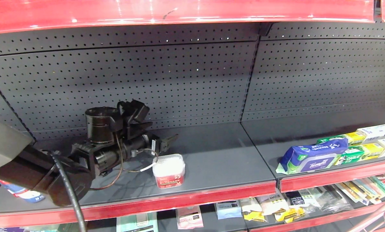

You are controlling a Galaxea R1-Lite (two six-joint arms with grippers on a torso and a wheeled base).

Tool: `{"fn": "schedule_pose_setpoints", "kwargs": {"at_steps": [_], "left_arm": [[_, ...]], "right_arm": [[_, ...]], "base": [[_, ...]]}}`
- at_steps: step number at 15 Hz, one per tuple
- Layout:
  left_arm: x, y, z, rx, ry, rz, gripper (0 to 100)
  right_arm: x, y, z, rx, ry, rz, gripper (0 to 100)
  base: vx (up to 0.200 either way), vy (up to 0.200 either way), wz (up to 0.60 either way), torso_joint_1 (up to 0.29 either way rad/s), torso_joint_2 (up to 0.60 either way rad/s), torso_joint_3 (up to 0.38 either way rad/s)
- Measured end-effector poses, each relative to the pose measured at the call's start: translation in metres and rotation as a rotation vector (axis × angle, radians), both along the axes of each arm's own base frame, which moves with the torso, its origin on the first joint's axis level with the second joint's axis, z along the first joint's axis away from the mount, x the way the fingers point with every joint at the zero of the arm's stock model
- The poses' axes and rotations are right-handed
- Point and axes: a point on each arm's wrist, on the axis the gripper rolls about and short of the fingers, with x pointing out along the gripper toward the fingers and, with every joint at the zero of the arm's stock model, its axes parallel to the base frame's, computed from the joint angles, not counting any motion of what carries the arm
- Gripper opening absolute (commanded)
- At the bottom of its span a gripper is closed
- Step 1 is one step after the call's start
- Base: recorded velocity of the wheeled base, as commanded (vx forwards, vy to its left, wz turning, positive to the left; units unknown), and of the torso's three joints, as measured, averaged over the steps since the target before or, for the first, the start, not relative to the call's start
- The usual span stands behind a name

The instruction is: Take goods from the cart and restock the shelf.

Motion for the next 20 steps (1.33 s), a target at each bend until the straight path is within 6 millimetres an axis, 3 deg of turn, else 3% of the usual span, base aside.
{"fn": "schedule_pose_setpoints", "kwargs": {"at_steps": [4,8,13,17,20], "left_arm": [[-0.041,0.031,0.023,-0.021,-0.032,0.068,100],[-0.099,0.060,0.031,-0.023,-0.042,0.093,100],[-0.160,0.085,0.043,-0.033,-0.014,0.104,100],[-0.212,0.109,0.036,0.022,0.095,0.171,100],[-0.239,0.120,0.038,0.039,0.062,0.228,100]], "right_arm": [[0.015,0.002,0.016,0.001,0.036,0.010,0],[0.032,0.006,0.033,0.023,0.070,0.112,0],[0.049,0.015,0.029,0.001,0.160,0.289,0],[0.066,0.022,0.028,0.011,0.228,0.375,0],[0.077,0.027,0.029,0.044,0.245,0.418,0]], "base": [[0.000,0.000,0.00,0.000,0.00,0.000],[0.000,0.000,0.00,0.000,0.00,0.000],[0.000,0.000,0.00,0.000,0.00,0.000],[0.000,0.000,0.00,0.000,0.00,0.000],[0.000,0.000,0.00,0.000,0.00,0.000]]}}
